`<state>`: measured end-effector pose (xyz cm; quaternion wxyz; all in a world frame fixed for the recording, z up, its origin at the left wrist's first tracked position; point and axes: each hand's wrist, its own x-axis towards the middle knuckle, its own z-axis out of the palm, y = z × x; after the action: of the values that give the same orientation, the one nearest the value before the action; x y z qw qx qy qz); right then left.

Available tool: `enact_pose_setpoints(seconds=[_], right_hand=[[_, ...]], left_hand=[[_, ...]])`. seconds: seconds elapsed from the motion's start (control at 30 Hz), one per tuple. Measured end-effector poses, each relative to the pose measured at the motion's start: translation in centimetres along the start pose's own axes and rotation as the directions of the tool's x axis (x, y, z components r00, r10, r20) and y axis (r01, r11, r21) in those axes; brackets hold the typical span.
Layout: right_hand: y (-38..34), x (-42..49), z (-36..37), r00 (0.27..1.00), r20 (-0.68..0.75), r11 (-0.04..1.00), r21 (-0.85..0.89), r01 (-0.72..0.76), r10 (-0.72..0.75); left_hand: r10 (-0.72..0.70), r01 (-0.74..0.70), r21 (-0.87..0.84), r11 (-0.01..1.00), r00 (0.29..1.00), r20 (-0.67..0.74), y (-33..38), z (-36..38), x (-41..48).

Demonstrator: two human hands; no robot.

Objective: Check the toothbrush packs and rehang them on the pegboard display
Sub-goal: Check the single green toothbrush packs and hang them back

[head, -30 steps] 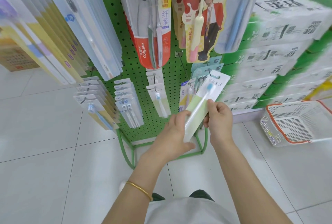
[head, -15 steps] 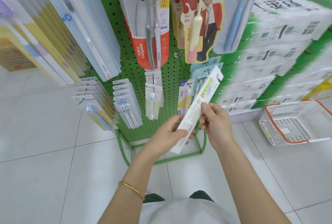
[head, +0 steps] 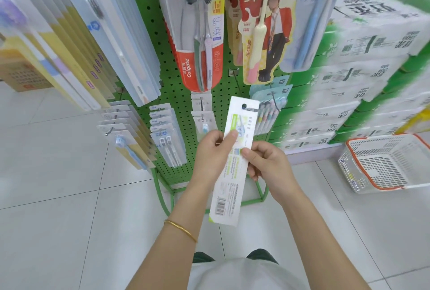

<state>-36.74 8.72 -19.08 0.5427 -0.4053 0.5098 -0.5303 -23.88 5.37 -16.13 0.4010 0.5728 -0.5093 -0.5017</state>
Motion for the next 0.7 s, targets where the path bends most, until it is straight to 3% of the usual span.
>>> enact_pose_setpoints(seconds=[0.23, 0.33, 0.47, 0.7], right_hand=[[-0.01, -0.11, 0.07, 0.998, 0.053, 1.000, -0.020, 0.015, -0.014], [-0.02, -0.20, 0.22, 0.998, 0.051, 0.997, -0.075, 0.035, -0.031], [-0.10, -0.13, 0.26, 0.997, 0.067, 0.988, -0.142, 0.058, -0.049], [-0.54, -0.09, 0.55, 0.993, 0.118, 0.997, -0.070, 0.022, -0.014]], left_hand=[[0.062, -0.074, -0.071, 0.995, 0.985, -0.162, 0.49, -0.19, 0.69], [0.121, -0.129, -0.016, 0.991, 0.962, -0.245, 0.06, -0.08, 0.55], [0.141, -0.150, -0.018, 0.989, 0.962, -0.233, 0.00, -0.07, 0.48], [0.136, -0.144, -0.023, 0.989, 0.965, -0.224, 0.43, -0.40, 0.69]])
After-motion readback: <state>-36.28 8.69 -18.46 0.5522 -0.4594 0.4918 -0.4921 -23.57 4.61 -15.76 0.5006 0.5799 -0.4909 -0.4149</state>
